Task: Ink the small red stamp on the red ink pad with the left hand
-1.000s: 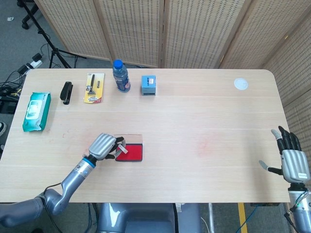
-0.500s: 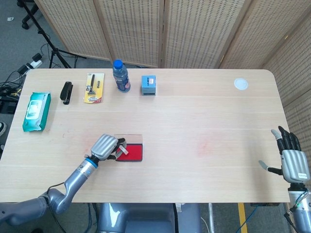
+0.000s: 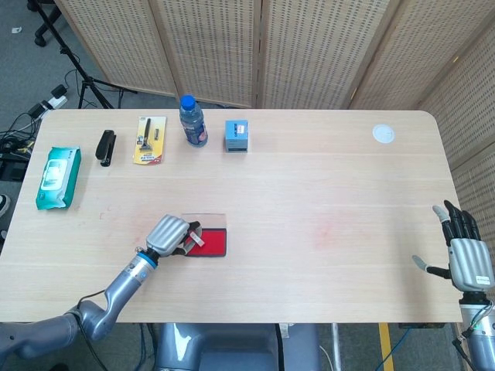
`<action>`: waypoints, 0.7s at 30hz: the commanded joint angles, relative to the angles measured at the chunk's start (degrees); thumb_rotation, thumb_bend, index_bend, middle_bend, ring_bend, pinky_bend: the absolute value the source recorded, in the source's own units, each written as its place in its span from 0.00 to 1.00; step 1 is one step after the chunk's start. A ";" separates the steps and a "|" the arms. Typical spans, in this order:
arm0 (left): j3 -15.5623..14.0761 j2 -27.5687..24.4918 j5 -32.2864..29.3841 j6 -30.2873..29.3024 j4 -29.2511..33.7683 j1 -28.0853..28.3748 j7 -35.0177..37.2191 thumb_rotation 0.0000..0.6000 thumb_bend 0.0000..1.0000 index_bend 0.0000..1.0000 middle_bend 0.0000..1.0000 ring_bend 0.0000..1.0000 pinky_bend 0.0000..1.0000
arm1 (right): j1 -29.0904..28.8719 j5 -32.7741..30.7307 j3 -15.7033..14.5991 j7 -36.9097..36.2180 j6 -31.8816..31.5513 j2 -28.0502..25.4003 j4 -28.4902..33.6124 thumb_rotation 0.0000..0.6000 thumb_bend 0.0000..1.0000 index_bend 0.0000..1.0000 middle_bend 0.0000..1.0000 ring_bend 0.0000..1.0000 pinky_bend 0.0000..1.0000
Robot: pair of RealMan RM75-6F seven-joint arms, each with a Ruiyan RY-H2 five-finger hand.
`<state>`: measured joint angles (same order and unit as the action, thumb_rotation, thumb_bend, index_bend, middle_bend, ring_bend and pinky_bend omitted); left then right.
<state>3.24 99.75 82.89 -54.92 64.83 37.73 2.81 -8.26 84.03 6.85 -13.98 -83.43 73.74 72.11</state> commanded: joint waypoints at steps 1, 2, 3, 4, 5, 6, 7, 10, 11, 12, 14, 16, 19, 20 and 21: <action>-0.08 0.51 -0.24 0.35 -0.61 0.07 -0.31 1.00 0.44 0.60 1.00 1.00 0.99 | 0.01 0.02 0.01 -0.03 -0.04 0.01 -0.02 1.00 0.04 0.00 0.00 0.00 0.00; -0.07 0.62 -0.29 0.36 -0.72 0.08 -0.36 1.00 0.44 0.60 1.00 1.00 0.99 | 0.01 0.01 0.01 -0.03 -0.05 0.01 -0.02 1.00 0.04 0.00 0.00 0.00 0.00; -0.06 0.76 -0.35 0.40 -0.84 0.10 -0.38 1.00 0.44 0.60 1.00 1.00 0.99 | 0.02 0.01 0.00 -0.04 -0.05 0.01 -0.03 1.00 0.04 0.00 0.00 0.00 0.00; -0.05 0.89 -0.40 0.46 -0.93 0.12 -0.38 1.00 0.44 0.60 1.00 1.00 0.99 | 0.02 0.01 0.00 -0.06 -0.05 0.00 -0.03 1.00 0.04 0.00 0.00 0.00 0.00; -0.07 1.06 -0.38 0.50 -1.09 0.19 -0.51 1.00 0.44 0.60 1.00 1.00 0.99 | 0.02 -0.01 0.01 -0.06 -0.05 0.00 -0.03 1.00 0.04 0.00 0.00 0.00 0.00; -0.11 1.17 -0.39 0.57 -1.18 0.22 -0.58 1.00 0.44 0.60 1.00 1.00 0.99 | 0.02 0.00 0.00 -0.06 -0.05 -0.01 -0.02 1.00 0.04 0.00 0.00 0.00 0.00; -0.13 1.25 -0.43 0.60 -1.17 0.22 -0.53 1.00 0.44 0.60 1.00 1.00 0.99 | 0.03 0.01 0.00 -0.05 -0.07 -0.01 0.00 1.00 0.04 0.00 0.00 0.00 0.00; -0.06 1.17 -0.34 0.19 -1.03 0.14 -0.40 1.00 0.44 0.60 1.00 1.00 0.99 | 0.04 0.03 -0.01 -0.03 -0.11 -0.01 0.00 1.00 0.04 0.00 0.00 0.00 0.00; -0.06 1.06 -0.29 0.05 -0.94 0.12 -0.38 1.00 0.44 0.60 1.00 1.00 0.99 | 0.05 0.04 -0.03 -0.03 -0.12 -0.01 -0.01 1.00 0.04 0.00 0.00 0.00 0.00; -0.02 0.94 -0.26 -0.09 -0.82 0.10 -0.34 1.00 0.44 0.60 1.00 1.00 0.99 | 0.05 0.07 -0.04 -0.03 -0.13 0.00 -0.01 1.00 0.04 0.00 0.00 0.00 0.00; 0.16 0.57 -0.15 -0.53 -0.35 0.07 -0.09 1.00 0.44 0.60 1.00 1.00 0.99 | 0.07 0.11 -0.05 0.02 -0.20 -0.01 0.04 1.00 0.04 0.00 0.00 0.00 0.00; 0.28 0.18 -0.05 -0.90 0.17 0.04 0.01 1.00 0.44 0.60 1.00 1.00 0.99 | 0.09 0.15 -0.08 0.05 -0.24 -0.01 0.08 1.00 0.04 0.00 0.00 0.00 0.00; 0.42 -0.85 0.15 -1.51 1.49 -0.05 -0.05 1.00 0.44 0.60 1.00 1.00 0.99 | 0.10 0.20 -0.10 0.19 -0.31 -0.01 0.15 1.00 0.04 0.00 0.00 0.00 0.00; 0.47 -1.46 0.26 -1.80 2.22 -0.10 -0.10 1.00 0.44 0.60 1.00 1.00 0.99 | 0.10 0.20 -0.11 0.26 -0.31 0.01 0.17 1.00 0.04 0.00 0.00 0.00 0.00; 0.52 -1.99 0.34 -2.03 2.79 -0.14 -0.20 1.00 0.44 0.60 1.00 1.00 0.99 | 0.10 0.21 -0.12 0.33 -0.31 0.03 0.18 1.00 0.04 0.00 0.00 0.00 0.00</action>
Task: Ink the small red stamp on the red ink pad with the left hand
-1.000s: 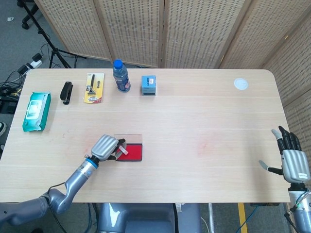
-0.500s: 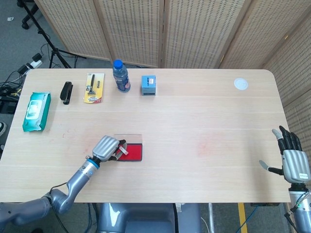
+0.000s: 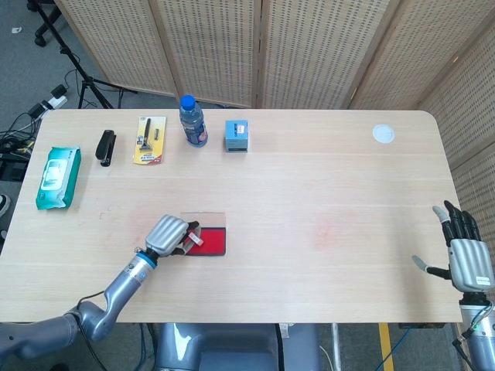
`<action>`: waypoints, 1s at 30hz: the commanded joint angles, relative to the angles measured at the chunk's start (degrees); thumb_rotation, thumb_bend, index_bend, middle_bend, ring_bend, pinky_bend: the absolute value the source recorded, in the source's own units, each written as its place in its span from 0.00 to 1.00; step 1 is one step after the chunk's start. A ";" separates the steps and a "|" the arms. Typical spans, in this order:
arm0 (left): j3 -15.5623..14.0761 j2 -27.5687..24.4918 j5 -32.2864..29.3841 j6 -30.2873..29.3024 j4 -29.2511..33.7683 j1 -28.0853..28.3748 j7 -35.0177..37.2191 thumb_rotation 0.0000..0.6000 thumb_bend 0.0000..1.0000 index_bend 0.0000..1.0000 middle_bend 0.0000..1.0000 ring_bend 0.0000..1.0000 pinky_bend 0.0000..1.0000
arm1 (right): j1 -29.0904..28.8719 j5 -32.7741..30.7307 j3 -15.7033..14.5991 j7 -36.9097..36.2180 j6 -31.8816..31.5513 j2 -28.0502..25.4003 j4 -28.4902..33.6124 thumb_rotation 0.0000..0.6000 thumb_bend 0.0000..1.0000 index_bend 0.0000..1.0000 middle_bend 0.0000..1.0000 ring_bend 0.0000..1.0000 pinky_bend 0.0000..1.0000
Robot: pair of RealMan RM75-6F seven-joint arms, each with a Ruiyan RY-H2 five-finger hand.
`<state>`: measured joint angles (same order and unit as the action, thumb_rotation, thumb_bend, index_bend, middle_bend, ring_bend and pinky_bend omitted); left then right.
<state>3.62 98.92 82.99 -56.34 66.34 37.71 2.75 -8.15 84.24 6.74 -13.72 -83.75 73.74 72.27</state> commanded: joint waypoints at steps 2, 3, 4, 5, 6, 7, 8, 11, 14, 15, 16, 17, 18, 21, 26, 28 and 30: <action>0.33 -2.63 0.22 -0.96 2.93 -0.22 -0.30 1.00 0.44 0.60 1.00 1.00 0.99 | -0.01 -0.01 -0.03 0.16 0.05 0.06 -0.01 1.00 0.04 0.00 0.00 0.00 0.00; 0.45 -3.33 0.23 -1.18 3.71 -0.27 -0.31 1.00 0.44 0.60 1.00 1.00 0.99 | -0.02 -0.01 -0.04 0.18 0.08 0.07 -0.02 1.00 0.04 0.00 0.00 0.00 0.00; 0.58 -4.04 0.27 -1.48 4.51 -0.34 -0.27 1.00 0.44 0.60 1.00 1.00 0.99 | -0.03 0.00 -0.05 0.20 0.09 0.10 -0.05 1.00 0.04 0.00 0.00 0.00 0.00; 0.78 -5.03 0.35 -1.88 5.67 -0.42 0.01 1.00 0.44 0.60 1.00 1.00 0.99 | -0.05 0.03 -0.06 0.24 0.09 0.12 -0.05 1.00 0.04 0.00 0.00 0.00 0.00; 0.92 -5.84 0.45 -2.21 6.63 -0.51 0.43 1.00 0.43 0.60 1.00 1.00 0.99 | -0.05 0.05 -0.07 0.26 0.08 0.13 -0.04 1.00 0.04 0.00 0.00 0.00 0.00; 1.09 -6.68 0.60 -2.63 7.60 -0.60 0.88 1.00 0.43 0.60 1.00 1.00 0.99 | -0.05 0.07 -0.08 0.28 0.06 0.14 -0.03 1.00 0.04 0.00 0.00 0.00 0.00; 1.28 -7.86 0.86 -3.25 8.81 -0.75 1.41 1.00 0.43 0.60 1.00 1.00 0.99 | -0.05 0.10 -0.09 0.30 0.03 0.14 -0.01 1.00 0.04 0.00 0.00 0.00 0.00; 1.71 -10.63 1.33 -4.58 11.06 -1.15 2.63 1.00 0.43 0.60 1.00 1.00 0.99 | -0.04 0.13 -0.10 0.40 -0.01 0.14 0.03 1.00 0.04 0.00 0.00 0.00 0.00; 2.42 -14.21 0.57 -4.76 12.46 -1.54 4.27 1.00 0.43 0.60 1.00 1.00 0.99 | -0.01 0.21 -0.15 0.41 -0.09 0.14 0.07 1.00 0.04 0.00 0.00 0.00 0.00; 2.59 -15.27 0.08 -4.21 12.72 -1.50 4.93 1.00 0.43 0.60 1.00 1.00 0.99 | 0.00 0.25 -0.16 0.40 -0.12 0.14 0.10 1.00 0.04 0.00 0.00 0.00 0.00; 2.81 -16.16 -0.54 -3.65 12.70 -1.47 5.42 1.00 0.43 0.60 1.00 1.00 0.99 | 0.00 0.27 -0.17 0.42 -0.14 0.14 0.11 1.00 0.04 0.00 0.00 0.00 0.00; 3.09 -17.27 -1.46 -2.74 12.37 -1.39 5.96 1.00 0.43 0.60 1.00 1.00 0.99 | -0.01 0.30 -0.19 0.48 -0.15 0.15 0.13 1.00 0.04 0.00 0.00 0.00 0.00; 3.22 -17.76 -1.92 -2.28 12.12 -1.35 6.20 1.00 0.43 0.60 1.00 1.00 0.99 | -0.01 0.33 -0.21 0.51 -0.15 0.15 0.16 1.00 0.04 0.00 0.00 0.00 0.00; 3.38 -19.31 -3.35 -0.34 10.55 -1.10 6.75 1.00 0.43 0.60 1.00 1.00 0.99 | -0.06 0.43 -0.28 0.74 -0.12 0.21 0.21 1.00 0.04 0.00 0.00 0.00 0.00; 3.32 -19.91 -6.68 4.71 4.74 -0.55 9.04 1.00 0.43 0.60 1.00 1.00 0.99 | -0.22 0.61 -0.46 1.66 0.09 0.49 0.37 1.00 0.04 0.00 0.00 0.00 0.00; 3.21 -19.26 -7.58 6.54 2.20 -0.32 10.25 1.00 0.43 0.60 1.00 1.00 0.99 | -0.28 0.66 -0.53 2.10 0.16 0.63 0.42 1.00 0.04 0.00 0.00 0.00 0.00; 3.11 -18.30 -8.58 8.94 -0.49 0.01 12.09 1.00 0.43 0.60 1.00 1.00 0.99 | -0.36 0.72 -0.63 2.56 0.30 0.80 0.44 1.00 0.04 0.00 0.00 0.00 0.00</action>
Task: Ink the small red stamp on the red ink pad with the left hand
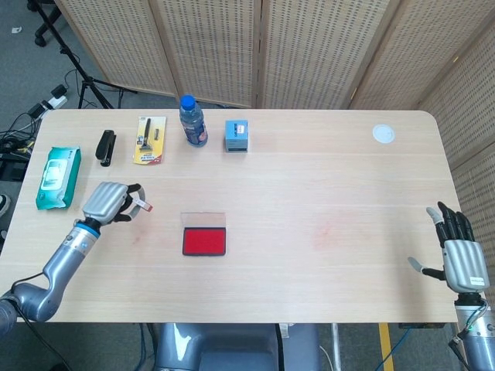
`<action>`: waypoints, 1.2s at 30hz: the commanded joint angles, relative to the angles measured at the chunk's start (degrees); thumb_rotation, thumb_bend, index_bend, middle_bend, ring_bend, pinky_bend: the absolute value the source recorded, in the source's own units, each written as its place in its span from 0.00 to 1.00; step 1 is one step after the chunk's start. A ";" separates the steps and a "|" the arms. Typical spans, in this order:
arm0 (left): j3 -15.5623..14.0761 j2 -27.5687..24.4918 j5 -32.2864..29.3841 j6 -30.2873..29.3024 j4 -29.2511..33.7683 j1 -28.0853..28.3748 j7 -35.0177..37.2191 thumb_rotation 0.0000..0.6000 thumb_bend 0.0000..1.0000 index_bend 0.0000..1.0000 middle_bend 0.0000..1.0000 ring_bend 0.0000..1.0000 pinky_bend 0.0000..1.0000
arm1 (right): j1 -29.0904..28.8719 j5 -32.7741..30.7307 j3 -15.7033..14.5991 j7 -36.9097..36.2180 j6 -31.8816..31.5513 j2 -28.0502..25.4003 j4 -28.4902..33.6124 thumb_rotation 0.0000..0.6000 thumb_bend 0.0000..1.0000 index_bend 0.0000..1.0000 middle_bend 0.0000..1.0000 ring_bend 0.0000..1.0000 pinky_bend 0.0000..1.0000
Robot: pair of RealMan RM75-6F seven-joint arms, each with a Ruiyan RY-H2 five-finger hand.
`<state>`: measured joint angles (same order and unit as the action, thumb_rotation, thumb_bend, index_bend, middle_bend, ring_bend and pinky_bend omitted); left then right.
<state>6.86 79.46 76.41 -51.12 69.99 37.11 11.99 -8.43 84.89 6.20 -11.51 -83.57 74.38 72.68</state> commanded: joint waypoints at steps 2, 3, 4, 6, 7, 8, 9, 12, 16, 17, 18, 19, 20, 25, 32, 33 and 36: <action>-0.27 2.08 -2.34 5.33 -6.39 0.92 4.12 1.00 0.43 0.60 1.00 1.00 0.99 | -0.13 0.08 -0.16 0.74 0.23 0.29 0.03 1.00 0.04 0.00 0.00 0.00 0.00; -0.35 2.72 -2.50 6.25 -7.81 1.12 4.80 1.00 0.43 0.60 1.00 1.00 0.99 | -0.16 0.09 -0.19 0.99 0.26 0.38 0.02 1.00 0.04 0.00 0.00 0.00 0.00; -0.37 3.17 -2.65 6.94 -8.75 1.27 5.37 1.00 0.43 0.60 1.00 1.00 0.99 | -0.18 0.09 -0.20 1.15 0.27 0.43 0.04 1.00 0.04 0.00 0.00 0.00 0.00; -0.36 4.16 -2.92 8.40 -10.86 1.59 6.72 1.00 0.43 0.60 1.00 1.00 0.99 | -0.21 0.03 -0.24 1.42 0.39 0.55 -0.02 1.00 0.04 0.00 0.00 0.00 0.00; -0.39 4.57 -2.98 8.94 -11.76 1.70 7.18 1.00 0.43 0.60 1.00 1.00 0.99 | -0.22 0.01 -0.25 1.48 0.43 0.59 -0.07 1.00 0.04 0.00 0.00 0.00 0.00; -0.40 4.83 -2.99 9.22 -12.33 1.76 7.48 1.00 0.43 0.60 1.00 1.00 0.99 | -0.22 -0.01 -0.25 1.50 0.45 0.62 -0.10 1.00 0.04 0.00 0.00 0.00 0.00; -0.41 5.07 -2.98 9.46 -12.87 1.81 7.81 1.00 0.43 0.60 1.00 1.00 0.99 | -0.23 -0.04 -0.25 1.52 0.48 0.64 -0.12 1.00 0.04 0.00 0.00 0.00 0.00; -0.41 5.69 -2.86 10.22 -14.33 1.95 9.07 1.00 0.43 0.60 1.00 1.00 0.99 | -0.25 -0.16 -0.20 1.50 0.56 0.69 -0.21 1.00 0.04 0.00 0.00 0.00 0.00; -0.55 6.85 -2.46 10.80 -16.78 1.99 10.57 1.00 0.43 0.60 1.00 1.00 0.99 | -0.29 -0.18 -0.23 1.42 0.68 0.72 -0.36 1.00 0.04 0.00 0.00 0.00 0.00; -0.65 7.41 -2.29 10.86 -17.55 1.99 10.92 1.00 0.42 0.60 1.00 1.00 0.99 | -0.30 -0.15 -0.26 1.42 0.70 0.73 -0.38 1.00 0.04 0.00 0.00 0.00 0.00; -0.86 8.20 -2.13 11.46 -18.37 2.01 11.75 1.00 0.42 0.60 1.00 1.00 0.99 | -0.30 -0.15 -0.28 1.47 0.70 0.75 -0.36 1.00 0.04 0.00 0.00 0.00 0.00; -0.97 8.65 -1.95 11.74 -19.00 2.06 12.25 1.00 0.42 0.60 1.00 1.00 0.99 | -0.29 -0.15 -0.28 1.46 0.69 0.75 -0.34 1.00 0.04 0.00 0.00 0.00 0.00; -1.07 9.03 -1.77 11.92 -19.60 2.10 12.62 1.00 0.42 0.60 1.00 1.00 0.99 | -0.28 -0.14 -0.30 1.46 0.69 0.75 -0.33 1.00 0.04 0.00 0.00 0.00 0.00; -1.35 11.13 -0.86 11.52 -22.52 1.98 13.79 1.00 0.41 0.60 1.00 1.00 0.99 | -0.24 -0.05 -0.35 1.38 0.59 0.69 -0.29 1.00 0.04 0.00 0.00 0.00 0.00; -1.48 13.64 0.19 9.24 -25.16 1.37 14.20 1.00 0.37 0.60 1.00 1.00 0.99 | -0.26 -0.14 -0.33 1.31 0.67 0.67 -0.29 1.00 0.04 0.00 0.00 0.00 0.00; -1.50 13.87 0.22 9.26 -25.40 1.35 14.15 1.00 0.37 0.60 1.00 1.00 0.99 | -0.26 -0.16 -0.32 1.30 0.68 0.67 -0.30 1.00 0.04 0.00 0.00 0.00 0.00; -1.42 14.46 0.21 9.15 -25.86 1.26 14.07 1.00 0.35 0.60 1.00 1.00 0.99 | -0.25 -0.22 -0.28 1.13 0.68 0.64 -0.30 1.00 0.04 0.00 0.00 0.00 0.00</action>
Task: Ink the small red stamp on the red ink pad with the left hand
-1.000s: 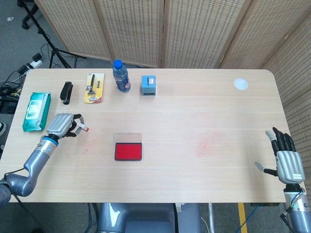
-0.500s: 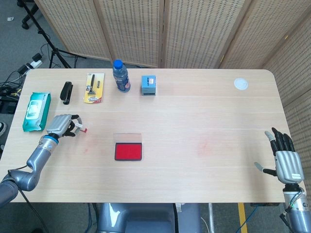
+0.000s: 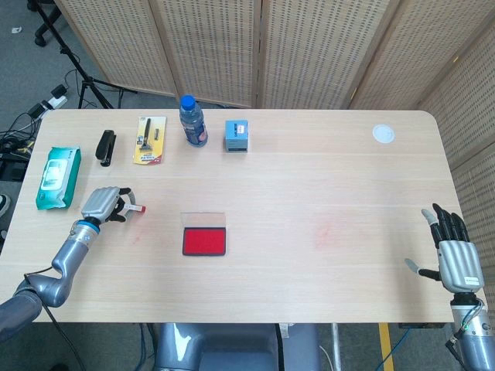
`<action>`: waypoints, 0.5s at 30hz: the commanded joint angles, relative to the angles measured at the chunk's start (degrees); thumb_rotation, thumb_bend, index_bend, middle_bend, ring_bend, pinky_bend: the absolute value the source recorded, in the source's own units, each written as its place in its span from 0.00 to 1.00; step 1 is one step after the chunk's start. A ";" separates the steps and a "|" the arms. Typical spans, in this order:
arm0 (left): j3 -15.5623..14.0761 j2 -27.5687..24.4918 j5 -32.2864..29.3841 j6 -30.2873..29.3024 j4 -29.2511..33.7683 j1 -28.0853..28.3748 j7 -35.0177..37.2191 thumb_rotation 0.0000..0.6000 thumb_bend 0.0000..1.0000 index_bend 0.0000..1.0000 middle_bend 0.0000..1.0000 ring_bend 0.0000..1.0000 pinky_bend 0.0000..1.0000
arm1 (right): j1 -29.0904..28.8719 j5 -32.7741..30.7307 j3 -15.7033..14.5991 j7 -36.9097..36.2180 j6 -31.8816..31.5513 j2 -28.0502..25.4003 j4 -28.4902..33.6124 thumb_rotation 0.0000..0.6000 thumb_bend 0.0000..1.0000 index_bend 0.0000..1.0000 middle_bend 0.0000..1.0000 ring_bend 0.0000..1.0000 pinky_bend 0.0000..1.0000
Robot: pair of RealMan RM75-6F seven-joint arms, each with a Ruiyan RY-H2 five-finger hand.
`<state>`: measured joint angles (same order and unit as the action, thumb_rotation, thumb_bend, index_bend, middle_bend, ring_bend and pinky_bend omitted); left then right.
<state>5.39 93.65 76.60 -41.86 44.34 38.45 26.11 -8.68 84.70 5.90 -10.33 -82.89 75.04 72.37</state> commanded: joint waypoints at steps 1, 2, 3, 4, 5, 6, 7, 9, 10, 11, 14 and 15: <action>0.09 0.33 0.00 -0.13 -0.23 -0.09 -0.02 1.00 0.35 0.60 1.00 1.00 0.99 | 0.01 -0.04 0.03 -0.07 -0.01 -0.03 0.00 1.00 0.04 0.00 0.00 0.00 0.00; 0.16 0.37 -0.04 -0.11 -0.21 -0.10 0.04 1.00 0.35 0.60 1.00 1.00 0.99 | 0.01 -0.06 0.04 -0.13 0.00 -0.04 0.00 1.00 0.04 0.00 0.00 0.00 0.00; 0.24 0.38 -0.10 -0.06 -0.19 -0.10 0.07 1.00 0.35 0.60 1.00 1.00 0.99 | 0.01 -0.06 0.04 -0.18 0.00 -0.05 -0.01 1.00 0.04 0.00 0.00 0.00 0.00; 0.29 0.38 -0.14 -0.04 -0.19 -0.10 0.07 1.00 0.35 0.60 1.00 1.00 0.99 | 0.02 -0.06 0.04 -0.21 0.00 -0.06 -0.02 1.00 0.04 0.00 0.00 0.00 0.00; 0.37 0.38 -0.20 -0.02 -0.19 -0.10 0.01 1.00 0.35 0.59 1.00 1.00 0.99 | 0.03 -0.05 0.03 -0.27 -0.01 -0.07 -0.05 1.00 0.04 0.00 0.00 0.00 0.00; 0.43 0.38 -0.24 -0.02 -0.19 -0.09 -0.06 1.00 0.35 0.57 1.00 1.00 0.99 | 0.03 -0.03 0.02 -0.31 -0.02 -0.08 -0.06 1.00 0.04 0.00 0.00 0.00 0.00; 0.52 0.38 -0.33 -0.02 -0.20 -0.09 -0.18 1.00 0.35 0.56 1.00 1.00 0.99 | 0.04 -0.01 0.02 -0.38 -0.04 -0.09 -0.07 1.00 0.04 0.00 0.00 0.00 0.00; 0.76 0.41 -0.51 -0.11 -0.19 -0.09 -0.36 1.00 0.35 0.54 1.00 1.00 0.99 | 0.05 0.03 0.02 -0.46 -0.09 -0.12 -0.07 1.00 0.04 0.00 0.00 0.00 0.00; 1.12 0.54 -0.82 -0.15 -0.51 0.02 -0.58 1.00 0.35 0.53 1.00 1.00 0.99 | 0.06 0.00 0.03 -0.47 -0.10 -0.14 -0.03 1.00 0.04 0.00 0.00 0.00 0.00; 1.28 0.66 -1.03 0.03 -0.71 0.11 -0.80 1.00 0.35 0.52 1.00 1.00 0.99 | 0.06 -0.03 0.03 -0.48 -0.04 -0.16 -0.02 1.00 0.04 0.00 0.00 0.00 0.00; 1.66 0.91 -1.47 0.45 -1.00 0.34 -1.44 1.00 0.35 0.50 1.00 1.00 0.99 | 0.01 -0.07 0.03 -0.49 0.07 -0.16 -0.02 1.00 0.04 0.00 0.00 0.00 0.00; 1.79 0.92 -1.55 0.52 -0.95 0.42 -1.45 1.00 0.35 0.49 1.00 1.00 0.99 | 0.00 -0.07 0.02 -0.47 0.09 -0.15 -0.03 1.00 0.04 0.00 0.00 0.00 0.00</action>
<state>7.17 94.54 75.08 -41.37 43.40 38.85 24.69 -8.68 84.62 5.92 -10.80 -82.78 74.89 72.34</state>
